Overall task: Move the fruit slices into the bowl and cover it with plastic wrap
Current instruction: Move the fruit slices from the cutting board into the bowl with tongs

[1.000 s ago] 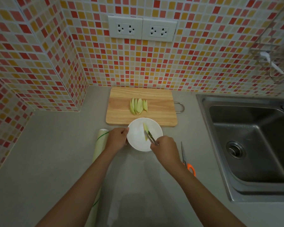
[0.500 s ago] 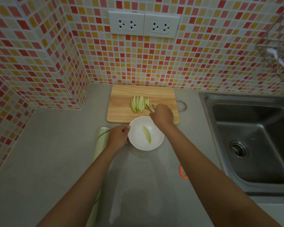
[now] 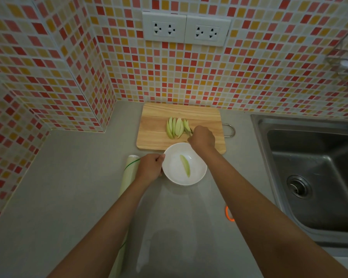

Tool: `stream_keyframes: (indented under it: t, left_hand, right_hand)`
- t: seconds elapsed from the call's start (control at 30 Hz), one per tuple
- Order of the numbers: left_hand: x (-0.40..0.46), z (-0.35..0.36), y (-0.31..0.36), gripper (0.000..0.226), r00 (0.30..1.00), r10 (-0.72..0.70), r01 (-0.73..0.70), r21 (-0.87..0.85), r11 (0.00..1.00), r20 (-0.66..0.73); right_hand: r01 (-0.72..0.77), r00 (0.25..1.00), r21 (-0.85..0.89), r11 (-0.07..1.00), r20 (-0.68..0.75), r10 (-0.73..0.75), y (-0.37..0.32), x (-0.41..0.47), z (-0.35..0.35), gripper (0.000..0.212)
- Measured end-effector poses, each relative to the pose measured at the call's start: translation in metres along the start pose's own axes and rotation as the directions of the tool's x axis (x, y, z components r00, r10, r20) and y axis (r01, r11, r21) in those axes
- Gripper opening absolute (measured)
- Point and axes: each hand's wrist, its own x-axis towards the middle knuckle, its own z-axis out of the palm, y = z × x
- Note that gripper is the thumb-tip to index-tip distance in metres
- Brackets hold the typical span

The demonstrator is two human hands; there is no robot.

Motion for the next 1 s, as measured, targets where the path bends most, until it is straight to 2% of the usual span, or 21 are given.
stream_keyframes:
  t: [0.07, 0.17, 0.33, 0.5, 0.63, 0.7, 0.77, 0.87, 1.0]
  left_hand:
    - [0.000, 0.000, 0.000, 0.046, 1.000, 0.000, 0.000, 0.002, 1.000, 0.000]
    - [0.001, 0.001, 0.000, 0.047, 1.000, -0.003, 0.003, -0.010, 1.000, -0.002]
    - [0.002, 0.001, -0.001, 0.045, 1.000, -0.005, 0.005, -0.027, 1.000, 0.000]
    - [0.003, 0.001, -0.002, 0.046, 1.000, -0.003, 0.003, 0.009, 1.000, -0.004]
    - [0.004, 0.002, -0.002, 0.043, 1.000, 0.004, -0.003, 0.009, 1.000, -0.014]
    - [0.005, 0.002, -0.002, 0.042, 1.000, 0.007, -0.007, 0.013, 1.000, -0.017]
    - [0.005, 0.002, -0.002, 0.042, 1.000, 0.008, -0.008, 0.023, 1.000, -0.013]
    - [0.006, 0.001, -0.002, 0.042, 1.000, 0.005, -0.005, 0.002, 1.000, -0.011]
    - [0.006, 0.001, -0.002, 0.041, 1.000, -0.003, 0.003, -0.046, 0.999, 0.001]
  right_hand:
    - [0.031, 0.999, -0.028, 0.999, -0.006, -0.031, -0.004, 0.000, 0.000, 0.007]
    - [0.043, 0.998, -0.031, 0.999, -0.038, -0.044, -0.004, 0.002, 0.001, 0.031]
    - [0.039, 0.997, 0.094, 0.995, -0.076, -0.032, 0.008, -0.022, -0.006, 0.036]
    - [0.100, 0.992, 0.200, 0.975, -0.100, -0.081, 0.022, -0.081, -0.011, 0.042]
    - [0.132, 0.991, 0.056, 0.990, 0.015, -0.133, 0.035, -0.119, 0.001, 0.026]
    - [0.120, 0.990, 0.002, 0.993, 0.074, -0.120, 0.037, -0.126, 0.007, 0.028]
    - [0.106, 0.992, -0.028, 0.994, 0.074, -0.104, 0.035, -0.125, 0.008, 0.031]
    - [0.102, 0.995, 0.024, 0.995, -0.004, -0.102, 0.028, -0.108, -0.002, 0.029]
    - [0.028, 0.997, 0.219, 0.975, -0.083, -0.010, 0.009, -0.061, -0.016, 0.038]
